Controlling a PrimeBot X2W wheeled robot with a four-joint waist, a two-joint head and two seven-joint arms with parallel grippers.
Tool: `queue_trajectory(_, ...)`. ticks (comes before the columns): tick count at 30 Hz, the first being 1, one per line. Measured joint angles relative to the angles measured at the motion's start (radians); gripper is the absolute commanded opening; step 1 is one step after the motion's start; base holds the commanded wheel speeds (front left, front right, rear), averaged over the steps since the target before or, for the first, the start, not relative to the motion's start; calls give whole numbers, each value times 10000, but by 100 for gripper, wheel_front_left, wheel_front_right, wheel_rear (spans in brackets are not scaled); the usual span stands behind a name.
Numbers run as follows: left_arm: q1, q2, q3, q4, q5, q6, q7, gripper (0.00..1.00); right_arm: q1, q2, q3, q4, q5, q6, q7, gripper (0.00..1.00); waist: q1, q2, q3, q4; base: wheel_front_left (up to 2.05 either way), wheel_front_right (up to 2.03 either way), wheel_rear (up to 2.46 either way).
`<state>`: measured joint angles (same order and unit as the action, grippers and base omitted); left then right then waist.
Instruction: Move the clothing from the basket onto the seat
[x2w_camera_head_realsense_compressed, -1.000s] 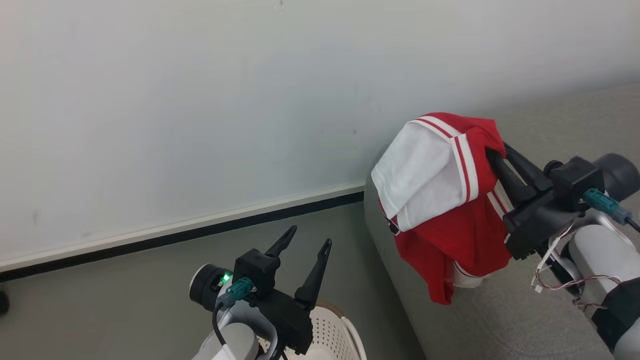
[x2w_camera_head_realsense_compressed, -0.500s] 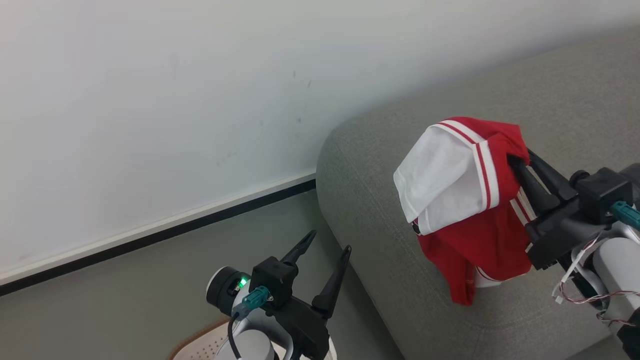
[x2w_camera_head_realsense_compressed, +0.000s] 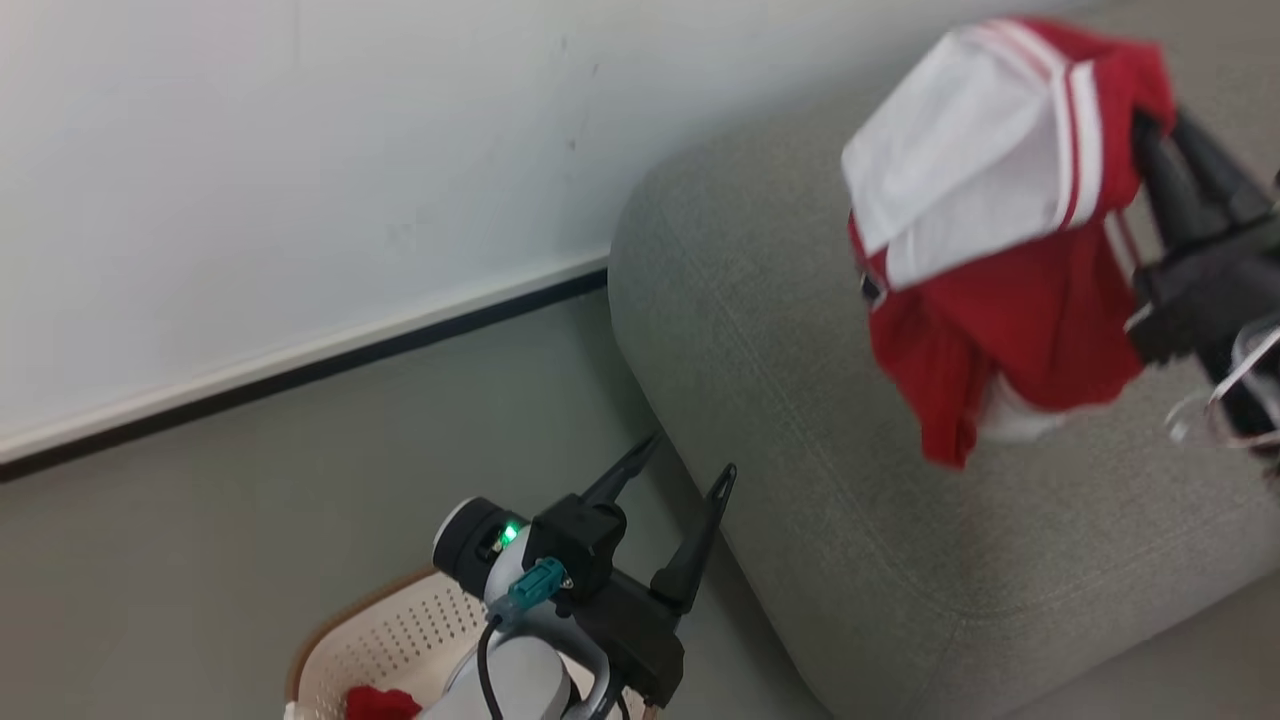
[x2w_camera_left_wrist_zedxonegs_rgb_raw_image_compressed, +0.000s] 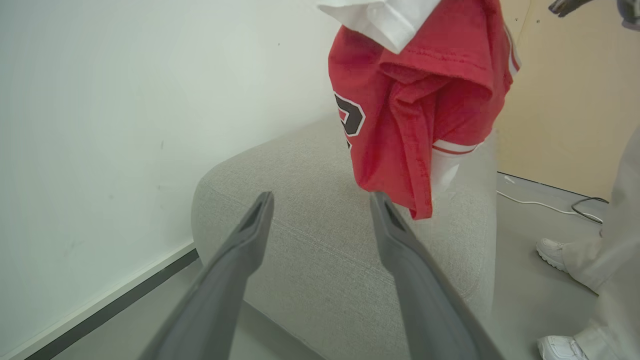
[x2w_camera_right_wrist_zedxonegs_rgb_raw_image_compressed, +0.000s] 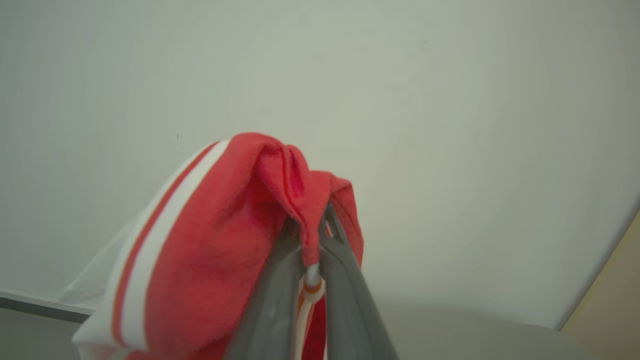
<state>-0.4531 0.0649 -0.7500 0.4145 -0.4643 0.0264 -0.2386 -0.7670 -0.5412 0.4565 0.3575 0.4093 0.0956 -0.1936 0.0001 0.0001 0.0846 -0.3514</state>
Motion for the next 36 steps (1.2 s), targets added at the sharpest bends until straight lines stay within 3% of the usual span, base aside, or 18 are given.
queue_trajectory(14, -969, 485, -134, -941, 654, 12, 278, 100, -3559, -552, -1360, 2376, 514, -8, 621, 0, 2, 0, 1753, 607, 0, 0, 0)
queue_trajectory(26, -2116, 594, -428, -1835, 1306, -90, 715, 100, -4202, -656, -1597, 3731, 642, -301, 685, 0, 2, 2, 3473, 1448, 0, 0, 0)
queue_trajectory(36, -2783, 830, -405, -2182, 1716, -102, 936, 100, -4065, 378, -1565, 4961, 846, -681, 364, 0, 3, 2, 4977, 1756, 0, 0, 0)
